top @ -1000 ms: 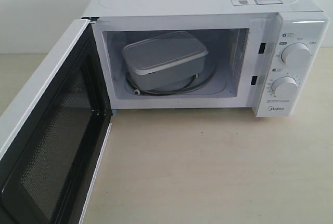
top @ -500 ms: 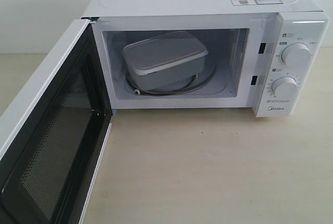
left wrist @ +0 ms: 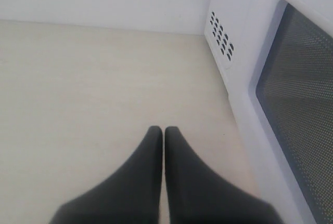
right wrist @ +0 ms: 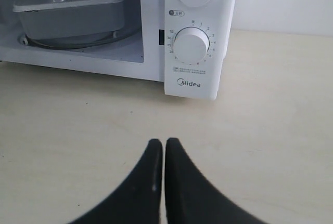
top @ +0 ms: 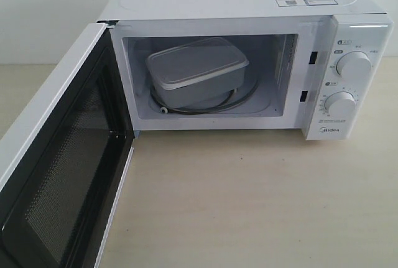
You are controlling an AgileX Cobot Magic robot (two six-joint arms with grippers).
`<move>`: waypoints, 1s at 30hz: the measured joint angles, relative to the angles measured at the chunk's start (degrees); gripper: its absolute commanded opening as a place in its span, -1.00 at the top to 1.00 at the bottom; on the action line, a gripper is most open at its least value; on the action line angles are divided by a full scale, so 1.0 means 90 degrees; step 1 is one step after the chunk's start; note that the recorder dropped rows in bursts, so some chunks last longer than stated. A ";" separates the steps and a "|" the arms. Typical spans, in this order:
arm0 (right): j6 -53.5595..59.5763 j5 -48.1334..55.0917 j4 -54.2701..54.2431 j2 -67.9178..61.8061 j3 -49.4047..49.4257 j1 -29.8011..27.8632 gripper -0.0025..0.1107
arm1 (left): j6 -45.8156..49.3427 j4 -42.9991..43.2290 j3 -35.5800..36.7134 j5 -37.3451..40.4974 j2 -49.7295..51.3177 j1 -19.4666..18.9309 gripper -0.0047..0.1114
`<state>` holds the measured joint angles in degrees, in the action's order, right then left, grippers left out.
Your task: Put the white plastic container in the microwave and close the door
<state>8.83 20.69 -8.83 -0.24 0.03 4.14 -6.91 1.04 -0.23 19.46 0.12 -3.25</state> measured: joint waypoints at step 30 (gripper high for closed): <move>0.0000 0.0000 -0.0012 0.0000 0.0000 0.0000 0.93 | -0.0173 -0.0431 -0.2442 -0.0310 -0.0015 0.0000 0.85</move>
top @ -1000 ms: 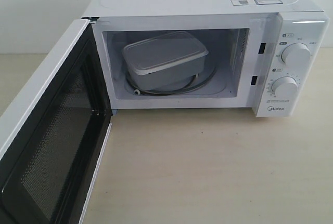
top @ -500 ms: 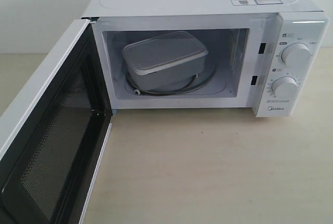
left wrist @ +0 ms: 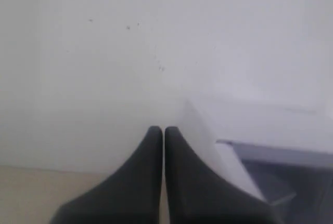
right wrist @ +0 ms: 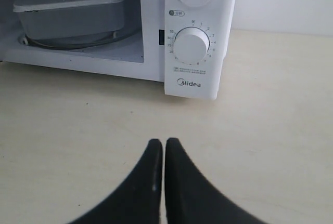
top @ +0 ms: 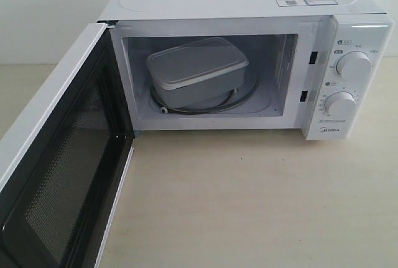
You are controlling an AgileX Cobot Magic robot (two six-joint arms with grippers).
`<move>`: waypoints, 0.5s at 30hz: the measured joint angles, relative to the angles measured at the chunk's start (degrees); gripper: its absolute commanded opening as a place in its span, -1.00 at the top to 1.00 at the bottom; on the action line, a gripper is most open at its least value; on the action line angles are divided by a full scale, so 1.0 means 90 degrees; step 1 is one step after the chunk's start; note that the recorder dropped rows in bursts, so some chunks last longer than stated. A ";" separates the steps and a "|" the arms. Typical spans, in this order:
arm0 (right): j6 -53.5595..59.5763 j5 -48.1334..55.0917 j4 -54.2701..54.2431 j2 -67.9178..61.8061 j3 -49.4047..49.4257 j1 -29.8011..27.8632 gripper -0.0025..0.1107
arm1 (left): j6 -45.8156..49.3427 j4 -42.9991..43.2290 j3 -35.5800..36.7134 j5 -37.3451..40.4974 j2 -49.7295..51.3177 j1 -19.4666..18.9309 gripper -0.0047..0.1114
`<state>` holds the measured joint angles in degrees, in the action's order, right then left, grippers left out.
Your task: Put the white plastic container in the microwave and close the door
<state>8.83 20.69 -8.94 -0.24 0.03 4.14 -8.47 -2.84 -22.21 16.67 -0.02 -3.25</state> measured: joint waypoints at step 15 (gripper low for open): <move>0.0000 0.0000 0.0000 0.0000 0.0000 0.0000 0.93 | -0.0501 -0.1016 -0.0015 -0.3121 -0.0011 0.0000 0.85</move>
<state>8.83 20.69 -8.94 -0.24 0.03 4.14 -12.98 -11.99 -22.34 -11.42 -0.12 -3.25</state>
